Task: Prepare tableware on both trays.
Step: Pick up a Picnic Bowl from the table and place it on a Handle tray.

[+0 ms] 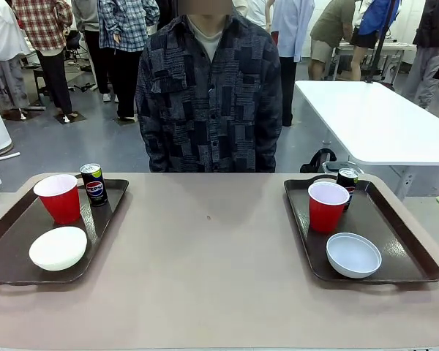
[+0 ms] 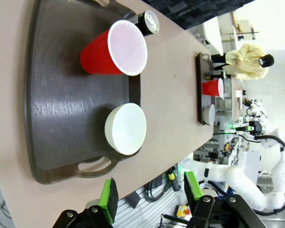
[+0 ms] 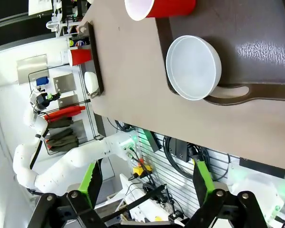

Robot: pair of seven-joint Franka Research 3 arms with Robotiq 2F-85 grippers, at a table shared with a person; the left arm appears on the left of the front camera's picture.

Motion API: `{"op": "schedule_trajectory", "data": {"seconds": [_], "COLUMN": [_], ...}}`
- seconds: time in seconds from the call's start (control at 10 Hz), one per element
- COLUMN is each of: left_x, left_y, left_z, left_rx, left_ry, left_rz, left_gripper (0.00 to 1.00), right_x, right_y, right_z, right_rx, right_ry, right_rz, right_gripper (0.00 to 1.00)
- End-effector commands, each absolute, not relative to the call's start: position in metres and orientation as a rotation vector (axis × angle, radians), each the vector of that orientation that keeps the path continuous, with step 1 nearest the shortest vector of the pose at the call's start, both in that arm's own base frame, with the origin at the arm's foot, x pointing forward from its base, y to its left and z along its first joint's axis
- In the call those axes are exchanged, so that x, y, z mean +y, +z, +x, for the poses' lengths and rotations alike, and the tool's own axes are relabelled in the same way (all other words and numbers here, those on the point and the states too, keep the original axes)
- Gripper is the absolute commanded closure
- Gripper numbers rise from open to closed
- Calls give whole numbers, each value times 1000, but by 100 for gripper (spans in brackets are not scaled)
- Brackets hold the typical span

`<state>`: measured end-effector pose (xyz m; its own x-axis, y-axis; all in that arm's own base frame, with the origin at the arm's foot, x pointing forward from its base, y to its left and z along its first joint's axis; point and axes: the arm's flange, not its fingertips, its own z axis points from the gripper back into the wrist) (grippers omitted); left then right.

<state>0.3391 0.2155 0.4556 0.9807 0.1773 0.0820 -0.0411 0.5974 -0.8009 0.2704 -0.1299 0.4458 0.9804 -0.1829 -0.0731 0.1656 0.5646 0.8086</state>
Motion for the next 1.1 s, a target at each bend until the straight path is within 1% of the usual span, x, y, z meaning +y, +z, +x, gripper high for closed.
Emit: {"op": "schedule_trajectory", "data": {"seconds": [0.0,1.0], "left_x": [215,215], "left_y": [457,457], "left_z": [338,338], "left_rx": [-163,-163], "left_ry": [128,128], "left_rz": [-925,-925], "left_gripper": [26,26], "right_x": [-131,-131], "right_y": [448,448], "right_z": [267,267], "right_rx": [-26,-26], "right_ry": [-183,-183], "right_rz": [954,954], "right_gripper": [0,0]}}
